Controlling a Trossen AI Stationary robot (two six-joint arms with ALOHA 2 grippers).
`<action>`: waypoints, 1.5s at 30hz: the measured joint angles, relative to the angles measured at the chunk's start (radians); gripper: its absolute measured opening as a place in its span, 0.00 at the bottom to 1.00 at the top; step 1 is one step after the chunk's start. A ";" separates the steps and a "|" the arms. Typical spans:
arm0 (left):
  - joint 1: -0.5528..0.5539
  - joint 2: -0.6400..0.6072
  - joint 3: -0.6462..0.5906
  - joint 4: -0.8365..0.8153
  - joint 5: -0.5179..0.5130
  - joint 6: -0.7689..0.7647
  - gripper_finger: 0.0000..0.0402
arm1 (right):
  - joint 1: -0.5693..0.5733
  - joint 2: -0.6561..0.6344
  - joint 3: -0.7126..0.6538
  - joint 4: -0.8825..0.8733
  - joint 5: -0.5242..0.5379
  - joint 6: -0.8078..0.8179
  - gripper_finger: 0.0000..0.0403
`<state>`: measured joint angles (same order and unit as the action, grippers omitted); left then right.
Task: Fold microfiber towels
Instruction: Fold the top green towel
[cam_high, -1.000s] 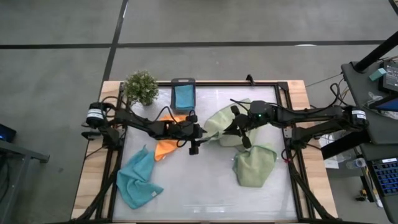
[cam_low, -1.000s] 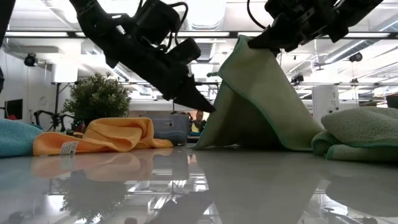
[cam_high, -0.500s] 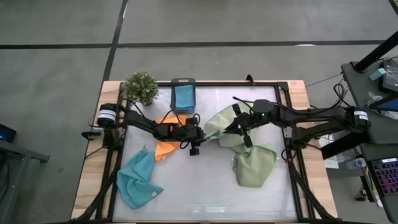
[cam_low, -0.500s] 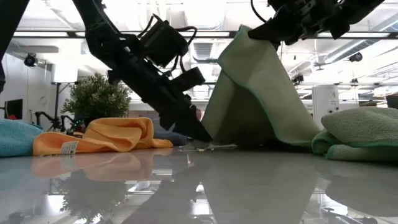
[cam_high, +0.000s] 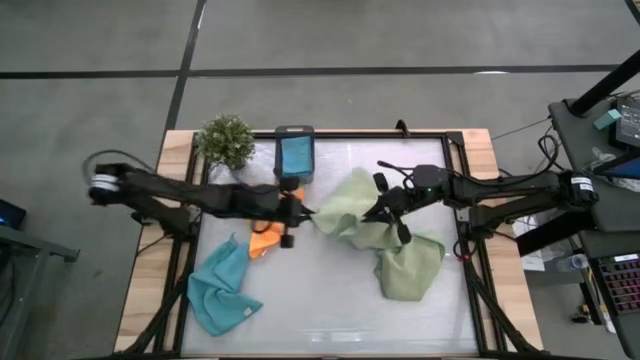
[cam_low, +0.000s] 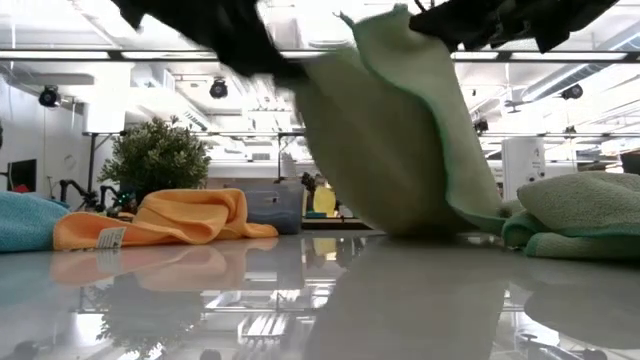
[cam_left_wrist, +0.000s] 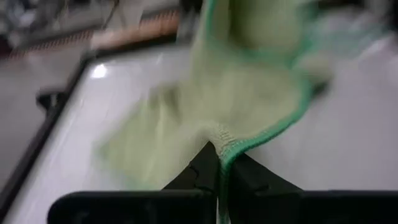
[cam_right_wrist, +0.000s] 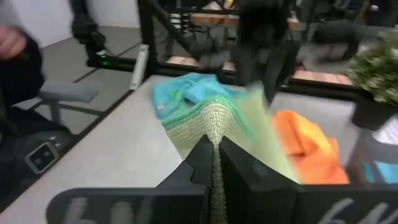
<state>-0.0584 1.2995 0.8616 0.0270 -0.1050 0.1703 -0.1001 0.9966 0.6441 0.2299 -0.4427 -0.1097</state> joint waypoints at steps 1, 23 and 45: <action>-0.008 -0.047 0.002 -0.014 0.019 0.000 0.00 | 0.008 0.000 0.000 0.004 -0.004 0.000 0.02; -0.044 -0.175 -0.003 -0.085 -0.122 -0.150 0.00 | -0.119 0.155 -0.021 -0.287 0.393 0.126 0.32; -0.050 -0.138 -0.003 -0.499 0.132 -0.354 0.00 | -0.094 0.502 0.030 0.169 0.232 0.161 0.46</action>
<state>-0.1085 1.1618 0.8584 -0.4725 0.0273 -0.1835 -0.1944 1.4985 0.6738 0.3984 -0.2108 0.0515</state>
